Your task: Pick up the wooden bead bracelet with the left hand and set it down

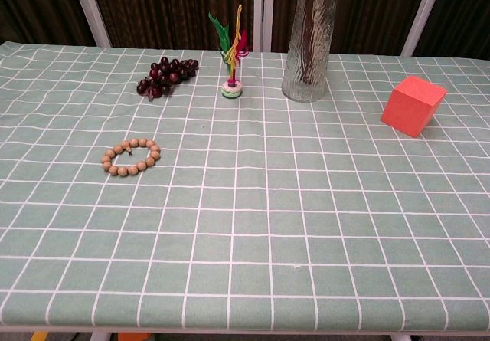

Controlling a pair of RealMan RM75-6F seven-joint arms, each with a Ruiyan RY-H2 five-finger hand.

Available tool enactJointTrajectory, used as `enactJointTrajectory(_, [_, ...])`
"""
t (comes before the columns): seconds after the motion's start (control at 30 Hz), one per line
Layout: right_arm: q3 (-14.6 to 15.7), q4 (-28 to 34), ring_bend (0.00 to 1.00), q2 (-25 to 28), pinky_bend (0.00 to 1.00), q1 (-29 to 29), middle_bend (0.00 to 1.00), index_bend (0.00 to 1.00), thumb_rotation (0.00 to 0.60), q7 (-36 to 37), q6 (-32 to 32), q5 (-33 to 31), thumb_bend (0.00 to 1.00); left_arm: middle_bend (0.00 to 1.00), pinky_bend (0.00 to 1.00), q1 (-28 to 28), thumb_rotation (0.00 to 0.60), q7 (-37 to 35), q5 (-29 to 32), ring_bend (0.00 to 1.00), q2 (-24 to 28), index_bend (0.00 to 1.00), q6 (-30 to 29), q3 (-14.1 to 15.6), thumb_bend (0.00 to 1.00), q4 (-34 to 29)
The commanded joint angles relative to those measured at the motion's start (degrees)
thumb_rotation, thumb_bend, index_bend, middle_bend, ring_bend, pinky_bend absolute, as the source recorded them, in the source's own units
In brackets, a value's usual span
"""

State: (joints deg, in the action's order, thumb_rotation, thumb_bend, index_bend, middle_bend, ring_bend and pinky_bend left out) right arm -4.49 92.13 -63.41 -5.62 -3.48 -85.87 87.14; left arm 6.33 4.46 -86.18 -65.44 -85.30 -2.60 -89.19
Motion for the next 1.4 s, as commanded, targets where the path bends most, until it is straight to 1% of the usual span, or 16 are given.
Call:
enactJointTrajectory(0.03, [0.1,-0.2,0.0,-0.3,0.0,-0.3,0.04,0.0,0.6,0.1,0.8,-0.1,0.12,0.08,0.02,0.1,0.6,0.2,0.1,0.0,-0.2,0.13,0.2,-0.1,0.01,0.1])
enactJointTrajectory(0.3, [-0.2,-0.7,0.0,-0.4,0.0,-0.2,0.05,0.0,0.6,0.7,0.2,-0.2,0.12,0.08,0.02,0.6,0.6,0.7,-0.6,0.0,-0.2,0.13,0.3,-0.2,0.01,-0.1])
enactJointTrajectory(0.4, [-0.3,-0.6,0.0,-0.1,0.0,-0.2,0.05,0.0,0.6,0.8,-0.4,0.3,0.12,0.12,0.02,1.8,0.6,0.5,-2.3,0.0,-0.5,0.16,0.8,-0.2,0.0,0.5])
enactJointTrajectory(0.5, [-0.8,-0.3,0.0,0.5,0.0,-0.3,0.05,0.0,0.6,0.1,-1.0,0.6,0.12,0.18,0.03,4.2,0.6,-0.8,-5.2,0.01,-0.4,0.2,1.9,-0.6,0.01,1.4])
enactJointTrajectory(0.67, [-1.4,0.6,0.0,1.4,0.0,-0.5,0.05,0.0,0.6,-0.9,-2.0,1.4,0.12,0.26,0.07,11.0,0.6,-4.4,-11.6,0.03,-0.7,0.28,6.2,-1.1,0.05,3.6])
enactJointTrajectory(0.73, [-1.5,0.9,0.0,1.7,0.0,-0.5,0.05,0.0,0.6,-1.1,-2.0,1.3,0.12,0.3,0.08,14.1,0.6,-5.3,-14.1,0.05,-1.9,0.31,8.4,-1.0,0.08,5.4])
enactJointTrajectory(0.83, [-1.5,1.4,0.0,2.2,0.0,-0.4,0.05,0.0,0.6,-1.3,-2.2,1.1,0.12,0.32,0.11,18.3,0.6,-5.6,-17.0,0.07,-4.2,0.35,11.9,-0.8,0.1,7.8])
enactJointTrajectory(0.93, [-1.5,1.5,0.0,2.2,0.0,-0.2,0.05,0.0,0.6,-1.1,-2.4,0.9,0.12,0.33,0.13,22.1,0.6,-6.0,-18.9,0.08,-6.9,0.36,15.2,-0.3,0.14,10.1])
enactJointTrajectory(1.03, [-1.6,1.3,0.0,2.0,0.0,-0.1,0.06,0.0,0.6,-1.2,-2.6,0.7,0.12,0.33,0.12,25.4,0.6,-3.1,-20.4,0.08,-9.5,0.36,18.4,-0.1,0.15,12.9])
enactJointTrajectory(1.17, [-1.7,0.7,0.0,1.3,0.0,-0.1,0.07,0.0,0.6,-0.9,-2.8,0.7,0.12,0.32,0.11,29.0,0.6,-1.9,-20.0,0.07,-12.6,0.36,23.3,0.3,0.16,15.0])
enactJointTrajectory(1.23, [-1.6,0.5,0.0,1.2,0.0,-0.1,0.07,0.0,0.6,-0.7,-2.6,0.5,0.12,0.34,0.1,30.4,0.6,-1.7,-19.2,0.07,-14.3,0.36,25.5,0.4,0.16,16.4])
enactJointTrajectory(1.3, [-1.5,0.5,0.0,1.2,0.0,-0.1,0.07,0.0,0.6,-0.5,-2.4,0.4,0.12,0.37,0.1,31.4,0.6,-1.9,-18.3,0.07,-16.0,0.36,26.9,0.6,0.16,18.1])
enactJointTrajectory(1.4, [-1.5,0.4,0.0,1.3,0.0,0.0,0.07,0.0,0.6,-0.2,-2.3,0.2,0.12,0.38,0.1,32.2,0.6,-1.6,-17.0,0.07,-18.3,0.37,28.2,1.0,0.16,20.8])
